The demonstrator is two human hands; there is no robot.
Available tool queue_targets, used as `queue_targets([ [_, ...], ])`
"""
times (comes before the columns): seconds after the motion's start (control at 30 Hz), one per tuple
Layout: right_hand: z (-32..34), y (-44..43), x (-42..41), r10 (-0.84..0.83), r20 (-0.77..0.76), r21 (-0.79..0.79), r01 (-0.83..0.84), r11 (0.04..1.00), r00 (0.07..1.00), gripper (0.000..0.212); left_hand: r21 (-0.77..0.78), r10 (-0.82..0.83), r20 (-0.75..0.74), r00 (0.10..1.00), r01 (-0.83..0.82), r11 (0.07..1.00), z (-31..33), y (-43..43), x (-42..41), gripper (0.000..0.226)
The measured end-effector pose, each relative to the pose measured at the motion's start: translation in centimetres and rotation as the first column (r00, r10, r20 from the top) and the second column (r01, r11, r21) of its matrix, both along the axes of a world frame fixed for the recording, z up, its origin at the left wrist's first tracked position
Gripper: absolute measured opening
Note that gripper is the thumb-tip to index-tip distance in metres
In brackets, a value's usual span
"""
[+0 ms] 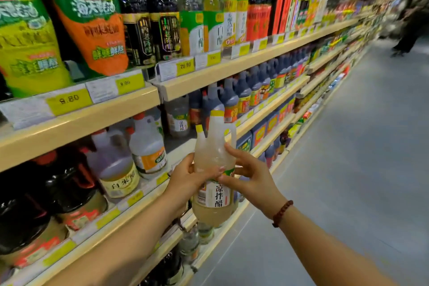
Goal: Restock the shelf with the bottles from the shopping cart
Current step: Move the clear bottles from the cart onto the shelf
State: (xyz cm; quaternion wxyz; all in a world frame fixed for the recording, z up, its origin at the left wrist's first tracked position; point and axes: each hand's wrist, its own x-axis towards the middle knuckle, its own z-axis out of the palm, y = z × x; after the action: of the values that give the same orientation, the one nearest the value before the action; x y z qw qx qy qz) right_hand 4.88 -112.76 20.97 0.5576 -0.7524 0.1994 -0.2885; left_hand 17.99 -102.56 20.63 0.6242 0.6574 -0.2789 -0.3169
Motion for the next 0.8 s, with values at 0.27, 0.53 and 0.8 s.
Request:
queue_targets([
  [0.27, -1.4, -7.6, 6.0, 0.107, -0.012, 0.075, -0.106, 0.992, 0.994, 0.062, 0.057, 0.052, -0.060, 0.997, -0.049, 0.997, -1.7, -6.6, 5.3, 0.059],
  [0.53, -1.5, -16.4, 12.0, 0.381, -0.014, 0.064, -0.379, 0.923, 0.925, 0.067, 0.031, 0.331, -0.085, 0.940, -0.329, 0.944, -1.4, -12.6, 6.9, 0.046],
  [0.8, -0.8, -20.5, 16.6, 0.570, 0.025, 0.003, -0.570, 0.822, 0.821, 0.066, 0.076, 0.534, -0.022, 0.846, -0.531, 0.844, -1.0, -14.9, 8.6, 0.033],
])
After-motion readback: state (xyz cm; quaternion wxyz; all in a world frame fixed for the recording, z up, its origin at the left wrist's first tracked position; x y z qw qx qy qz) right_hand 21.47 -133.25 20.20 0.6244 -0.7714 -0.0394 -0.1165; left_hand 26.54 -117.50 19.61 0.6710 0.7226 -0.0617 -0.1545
